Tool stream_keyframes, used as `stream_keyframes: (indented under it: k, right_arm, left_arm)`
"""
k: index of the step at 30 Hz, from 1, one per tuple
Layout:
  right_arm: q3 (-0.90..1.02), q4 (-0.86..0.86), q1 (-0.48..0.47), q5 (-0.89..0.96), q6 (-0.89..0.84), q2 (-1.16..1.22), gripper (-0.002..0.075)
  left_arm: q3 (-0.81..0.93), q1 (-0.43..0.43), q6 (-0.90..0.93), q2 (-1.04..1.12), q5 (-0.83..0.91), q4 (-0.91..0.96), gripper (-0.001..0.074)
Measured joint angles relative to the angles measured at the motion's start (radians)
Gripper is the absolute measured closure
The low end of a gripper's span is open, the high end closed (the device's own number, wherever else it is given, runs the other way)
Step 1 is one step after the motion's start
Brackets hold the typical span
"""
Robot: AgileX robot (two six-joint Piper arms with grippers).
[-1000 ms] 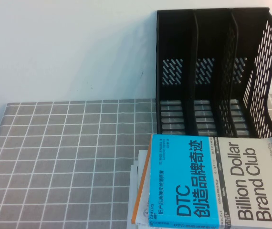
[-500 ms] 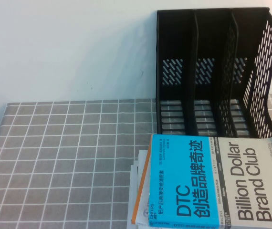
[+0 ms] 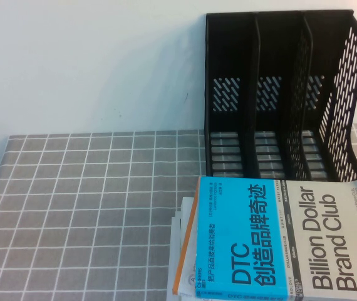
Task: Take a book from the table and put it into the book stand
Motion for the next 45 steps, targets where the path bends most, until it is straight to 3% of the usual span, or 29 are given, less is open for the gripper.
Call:
stream_keyframes:
  k: [4, 8, 15, 20, 29, 32, 39, 45]
  right_arm:
    - [-0.112, 0.020, 0.000, 0.193, 0.002, 0.150, 0.0729]
    - [-0.184, 0.130, 0.000, 0.287, -0.010, 0.340, 0.0729]
    - [-0.225, 0.356, 0.000, 0.293, -0.213, 0.744, 0.0729]
    - [-0.266, 0.461, 0.000, 0.245, -0.326, 0.970, 0.0729]
    - [-0.315, 0.685, 0.000, 0.238, -0.494, 1.091, 0.0728]
    - [-0.315, 0.715, 0.000, 0.238, -0.513, 1.110, 0.0728]
    - [-0.319, 0.843, 0.063, 0.201, -0.588, 1.191, 0.0728]
    - [-0.321, 0.902, 0.130, 0.173, -0.617, 1.229, 0.0728]
  left_arm:
    - [-0.057, 0.000, 0.000, 0.134, 0.108, -0.087, 0.0738]
    - [-0.061, 0.000, 0.045, 0.287, 0.153, -0.372, 0.0738]
    - [-0.061, 0.000, 0.611, 0.601, 0.278, -1.102, 0.0738]
    - [-0.064, 0.000, 0.943, 0.790, 0.299, -1.488, 0.0738]
    - [-0.068, 0.000, 1.078, 0.947, 0.337, -1.649, 0.0731]
    - [-0.073, 0.000, 1.118, 0.980, 0.405, -1.649, 0.0664]
    - [-0.182, 0.000, 1.113, 1.135, 0.590, -1.649, 0.0260]
    - [-0.253, 0.000, 1.096, 1.303, 0.634, -1.651, 0.0184]
